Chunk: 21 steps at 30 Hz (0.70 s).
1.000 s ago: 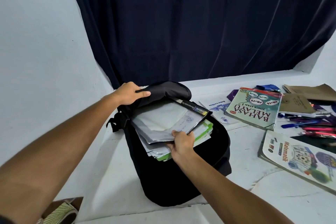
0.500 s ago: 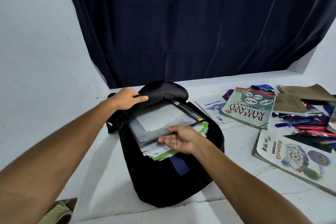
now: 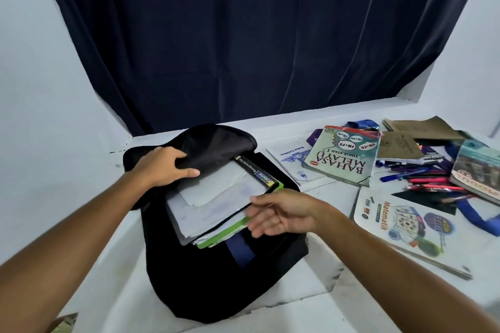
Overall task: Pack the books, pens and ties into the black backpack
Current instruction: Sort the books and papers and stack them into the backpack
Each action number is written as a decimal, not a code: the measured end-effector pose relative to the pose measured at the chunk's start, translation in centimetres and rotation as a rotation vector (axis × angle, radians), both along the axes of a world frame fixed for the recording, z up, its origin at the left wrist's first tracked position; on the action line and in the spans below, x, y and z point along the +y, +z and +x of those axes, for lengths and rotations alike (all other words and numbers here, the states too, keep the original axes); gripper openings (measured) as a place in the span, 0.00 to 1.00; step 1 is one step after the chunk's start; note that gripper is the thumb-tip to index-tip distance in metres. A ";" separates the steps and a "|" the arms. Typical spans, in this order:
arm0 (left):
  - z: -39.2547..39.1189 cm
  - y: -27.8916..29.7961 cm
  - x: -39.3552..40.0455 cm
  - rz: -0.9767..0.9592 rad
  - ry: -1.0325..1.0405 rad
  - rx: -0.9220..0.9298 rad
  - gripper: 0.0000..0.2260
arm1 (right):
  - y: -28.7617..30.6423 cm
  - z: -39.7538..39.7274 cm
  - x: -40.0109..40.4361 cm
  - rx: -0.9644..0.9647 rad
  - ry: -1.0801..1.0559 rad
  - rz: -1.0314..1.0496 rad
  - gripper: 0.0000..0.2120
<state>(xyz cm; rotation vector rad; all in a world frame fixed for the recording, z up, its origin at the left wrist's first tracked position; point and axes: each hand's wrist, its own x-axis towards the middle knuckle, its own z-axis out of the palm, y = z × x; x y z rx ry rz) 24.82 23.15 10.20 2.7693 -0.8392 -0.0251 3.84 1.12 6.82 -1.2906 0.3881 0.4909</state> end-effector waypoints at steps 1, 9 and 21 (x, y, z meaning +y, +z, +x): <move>-0.3 -0.3 -0.8 0.026 -0.005 -0.033 0.34 | 0.3 -0.5 -1.9 -0.021 -0.053 -0.019 0.13; -1.0 -1.6 -9.9 0.063 -0.045 -0.204 0.40 | -1.1 -1.5 -19.6 -0.050 -0.875 -0.182 0.07; 0.3 -3.4 -13.7 0.269 0.109 -0.130 0.39 | -6.0 0.4 -27.7 0.195 -0.967 -0.438 0.14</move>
